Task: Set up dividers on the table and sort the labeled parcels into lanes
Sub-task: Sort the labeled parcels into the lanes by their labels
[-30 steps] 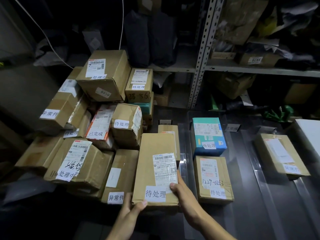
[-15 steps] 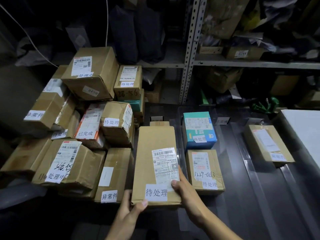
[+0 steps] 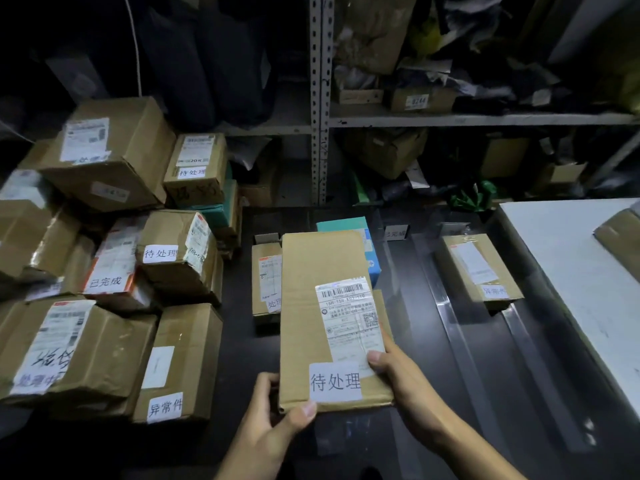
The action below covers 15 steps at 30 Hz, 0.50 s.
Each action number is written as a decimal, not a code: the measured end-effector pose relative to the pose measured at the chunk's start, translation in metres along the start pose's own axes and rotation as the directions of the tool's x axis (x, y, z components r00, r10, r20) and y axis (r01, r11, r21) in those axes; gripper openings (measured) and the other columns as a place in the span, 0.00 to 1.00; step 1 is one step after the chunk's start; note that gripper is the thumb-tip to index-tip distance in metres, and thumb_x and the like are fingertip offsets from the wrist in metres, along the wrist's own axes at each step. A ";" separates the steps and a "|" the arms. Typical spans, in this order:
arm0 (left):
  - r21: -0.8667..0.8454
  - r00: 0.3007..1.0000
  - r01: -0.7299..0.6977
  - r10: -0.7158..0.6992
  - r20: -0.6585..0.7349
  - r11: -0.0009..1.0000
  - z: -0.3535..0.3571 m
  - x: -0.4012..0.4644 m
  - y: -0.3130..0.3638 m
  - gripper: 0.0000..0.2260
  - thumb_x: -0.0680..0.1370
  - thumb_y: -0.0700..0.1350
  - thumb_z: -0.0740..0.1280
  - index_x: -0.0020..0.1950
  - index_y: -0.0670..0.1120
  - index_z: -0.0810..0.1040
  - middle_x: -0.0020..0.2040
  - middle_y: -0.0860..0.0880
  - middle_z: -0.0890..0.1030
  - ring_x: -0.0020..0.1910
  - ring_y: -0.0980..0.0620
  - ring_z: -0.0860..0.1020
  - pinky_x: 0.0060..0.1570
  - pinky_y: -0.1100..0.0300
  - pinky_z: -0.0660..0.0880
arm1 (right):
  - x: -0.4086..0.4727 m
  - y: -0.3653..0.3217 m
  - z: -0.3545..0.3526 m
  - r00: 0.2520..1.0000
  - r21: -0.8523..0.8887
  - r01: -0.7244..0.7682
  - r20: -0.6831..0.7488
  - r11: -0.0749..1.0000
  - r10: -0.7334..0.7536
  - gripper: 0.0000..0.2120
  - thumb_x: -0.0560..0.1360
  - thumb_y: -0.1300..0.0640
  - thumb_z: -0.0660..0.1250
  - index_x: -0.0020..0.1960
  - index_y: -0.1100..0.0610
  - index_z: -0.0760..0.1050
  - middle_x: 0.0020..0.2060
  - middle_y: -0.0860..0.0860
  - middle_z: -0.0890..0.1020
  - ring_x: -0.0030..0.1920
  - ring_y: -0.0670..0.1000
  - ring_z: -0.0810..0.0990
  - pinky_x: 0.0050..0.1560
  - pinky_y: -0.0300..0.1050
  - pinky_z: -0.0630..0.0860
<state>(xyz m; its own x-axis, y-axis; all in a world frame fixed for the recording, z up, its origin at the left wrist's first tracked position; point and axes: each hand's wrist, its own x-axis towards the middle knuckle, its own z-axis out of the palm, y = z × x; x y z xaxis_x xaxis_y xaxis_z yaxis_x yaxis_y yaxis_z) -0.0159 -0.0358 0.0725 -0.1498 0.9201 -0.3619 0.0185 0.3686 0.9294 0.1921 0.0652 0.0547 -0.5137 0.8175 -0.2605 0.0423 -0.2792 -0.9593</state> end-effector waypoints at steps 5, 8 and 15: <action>-0.008 0.999 0.027 -0.027 0.020 1.000 0.032 0.003 0.003 0.30 0.57 0.61 0.72 0.53 0.46 0.74 0.46 0.53 0.85 0.44 0.61 0.81 0.42 0.71 0.71 | -0.015 -0.004 -0.027 1.000 -0.002 0.011 -0.022 1.000 -0.011 0.29 0.76 0.38 0.65 0.75 0.43 0.64 0.70 0.49 0.75 0.69 0.54 0.74 0.68 0.56 0.69; 0.004 0.999 0.030 -0.030 0.017 1.000 0.045 0.007 0.005 0.30 0.57 0.63 0.72 0.53 0.48 0.74 0.46 0.55 0.85 0.45 0.61 0.81 0.42 0.72 0.71 | -0.017 -0.003 -0.039 1.000 0.013 0.009 -0.028 1.000 -0.008 0.27 0.75 0.39 0.65 0.73 0.42 0.67 0.68 0.49 0.77 0.68 0.53 0.76 0.67 0.56 0.70; -0.067 0.999 -0.039 0.040 0.014 0.997 0.061 0.070 0.049 0.28 0.62 0.64 0.72 0.57 0.53 0.74 0.52 0.58 0.84 0.52 0.63 0.80 0.48 0.68 0.73 | 0.043 -0.050 -0.075 0.995 -0.019 -0.077 -0.064 0.997 0.076 0.22 0.71 0.39 0.60 0.65 0.34 0.72 0.61 0.45 0.82 0.59 0.51 0.82 0.45 0.44 0.78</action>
<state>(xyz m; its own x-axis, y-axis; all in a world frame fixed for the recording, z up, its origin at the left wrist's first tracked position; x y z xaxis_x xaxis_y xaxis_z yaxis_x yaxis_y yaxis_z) 0.0348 0.0544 0.0887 -0.1355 0.9359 -0.3253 -0.0424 0.3226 0.9456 0.2323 0.1526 0.0827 -0.4528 0.8246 -0.3391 0.0981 -0.3319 -0.9382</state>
